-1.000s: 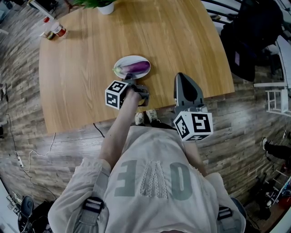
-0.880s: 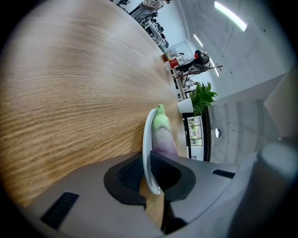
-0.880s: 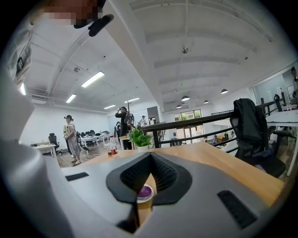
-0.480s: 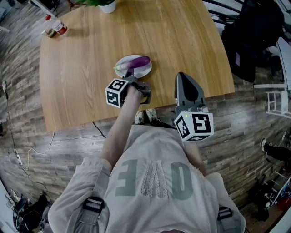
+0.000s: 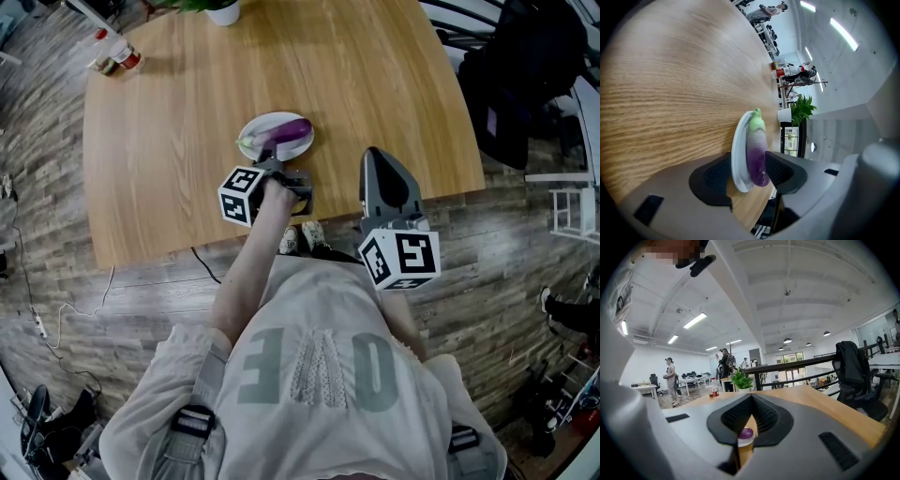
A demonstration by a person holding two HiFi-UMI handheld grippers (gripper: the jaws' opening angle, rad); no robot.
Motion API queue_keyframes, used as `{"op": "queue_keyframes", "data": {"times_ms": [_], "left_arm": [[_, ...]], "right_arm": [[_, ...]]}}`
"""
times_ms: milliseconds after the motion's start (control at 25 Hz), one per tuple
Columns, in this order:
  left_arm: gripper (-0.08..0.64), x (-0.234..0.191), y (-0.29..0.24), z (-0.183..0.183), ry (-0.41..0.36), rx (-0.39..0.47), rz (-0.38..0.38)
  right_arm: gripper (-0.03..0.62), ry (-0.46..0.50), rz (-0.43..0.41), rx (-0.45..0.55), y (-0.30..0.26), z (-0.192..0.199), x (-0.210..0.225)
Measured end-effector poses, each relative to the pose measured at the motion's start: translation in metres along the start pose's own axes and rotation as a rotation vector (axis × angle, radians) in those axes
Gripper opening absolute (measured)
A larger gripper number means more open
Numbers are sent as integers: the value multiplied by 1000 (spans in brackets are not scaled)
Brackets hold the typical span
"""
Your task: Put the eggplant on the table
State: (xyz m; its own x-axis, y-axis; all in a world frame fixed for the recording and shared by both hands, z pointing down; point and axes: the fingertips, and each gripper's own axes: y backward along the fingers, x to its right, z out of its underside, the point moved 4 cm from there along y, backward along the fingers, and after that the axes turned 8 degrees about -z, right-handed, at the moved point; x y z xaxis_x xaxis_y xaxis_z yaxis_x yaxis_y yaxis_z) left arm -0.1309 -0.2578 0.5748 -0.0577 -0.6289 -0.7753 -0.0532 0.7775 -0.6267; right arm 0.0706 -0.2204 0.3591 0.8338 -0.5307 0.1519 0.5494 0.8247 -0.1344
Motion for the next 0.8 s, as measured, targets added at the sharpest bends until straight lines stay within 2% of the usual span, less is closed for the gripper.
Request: {"op": "queue_keyframes", "data": {"times_ms": [280,400,520,640,720,800], "left_arm": [[260,8,15,1,3,57,23],[268,21,31,-2,-30,73,29],[282,57,50,-9,-91,110,111],[285,122,84,-28,-271,249,301],[285,168,114,-41,-440,384,424],[285,205,147,-50,-620,532,511]], "right_arm": [[18,0,-2,8,2,-3,2],[18,-7,-14,15,2,-5,1],[18,-22,-20,26,3,-8,4],[18,-19,-20,48,-2,-16,6],[18,-5,-26,72,-6,-26,7],[18,15,-37,104,-12,-38,5]]}}
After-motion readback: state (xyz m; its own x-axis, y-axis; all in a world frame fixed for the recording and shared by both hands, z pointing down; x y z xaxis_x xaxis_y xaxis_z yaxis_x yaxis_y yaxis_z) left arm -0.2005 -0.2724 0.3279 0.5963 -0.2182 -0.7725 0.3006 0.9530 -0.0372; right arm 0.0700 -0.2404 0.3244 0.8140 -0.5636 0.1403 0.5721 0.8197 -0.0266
